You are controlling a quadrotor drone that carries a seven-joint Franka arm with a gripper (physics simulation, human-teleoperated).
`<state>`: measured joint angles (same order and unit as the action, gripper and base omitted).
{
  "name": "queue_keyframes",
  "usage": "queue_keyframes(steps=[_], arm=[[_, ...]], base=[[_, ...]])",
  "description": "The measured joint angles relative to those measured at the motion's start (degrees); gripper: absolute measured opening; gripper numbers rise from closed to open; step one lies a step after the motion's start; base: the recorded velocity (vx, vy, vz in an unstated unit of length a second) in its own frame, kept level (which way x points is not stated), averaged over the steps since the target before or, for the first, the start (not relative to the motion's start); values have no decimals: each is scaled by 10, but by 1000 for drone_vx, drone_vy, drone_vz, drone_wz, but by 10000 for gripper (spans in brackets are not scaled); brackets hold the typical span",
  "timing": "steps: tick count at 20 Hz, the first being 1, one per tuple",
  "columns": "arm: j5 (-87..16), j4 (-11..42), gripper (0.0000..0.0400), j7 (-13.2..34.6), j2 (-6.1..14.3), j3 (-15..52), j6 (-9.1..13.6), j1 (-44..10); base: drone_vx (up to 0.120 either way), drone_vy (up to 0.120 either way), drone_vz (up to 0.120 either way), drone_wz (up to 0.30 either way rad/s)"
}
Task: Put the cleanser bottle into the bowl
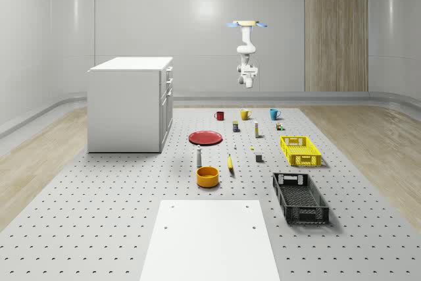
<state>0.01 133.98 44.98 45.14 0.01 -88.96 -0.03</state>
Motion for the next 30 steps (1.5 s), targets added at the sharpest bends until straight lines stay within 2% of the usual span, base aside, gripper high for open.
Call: queue_keyframes(steps=[3, 7, 13, 19, 30], arm=[[0, -36, 400, -1, -4, 0, 31, -1], [1, -86, 400, -1, -19, 1, 64, -2], [1, -142, 400, -1, -40, 2, 96, -3], [1, -164, 400, -2, -48, 2, 108, -3], [1, -169, 400, -2, -48, 3, 108, -4]], base=[[27, -80, 0, 0], [120, -120, 0, 0], [120, -120, 0, 0], [120, -120, 0, 0], [120, -120, 0, 0]])
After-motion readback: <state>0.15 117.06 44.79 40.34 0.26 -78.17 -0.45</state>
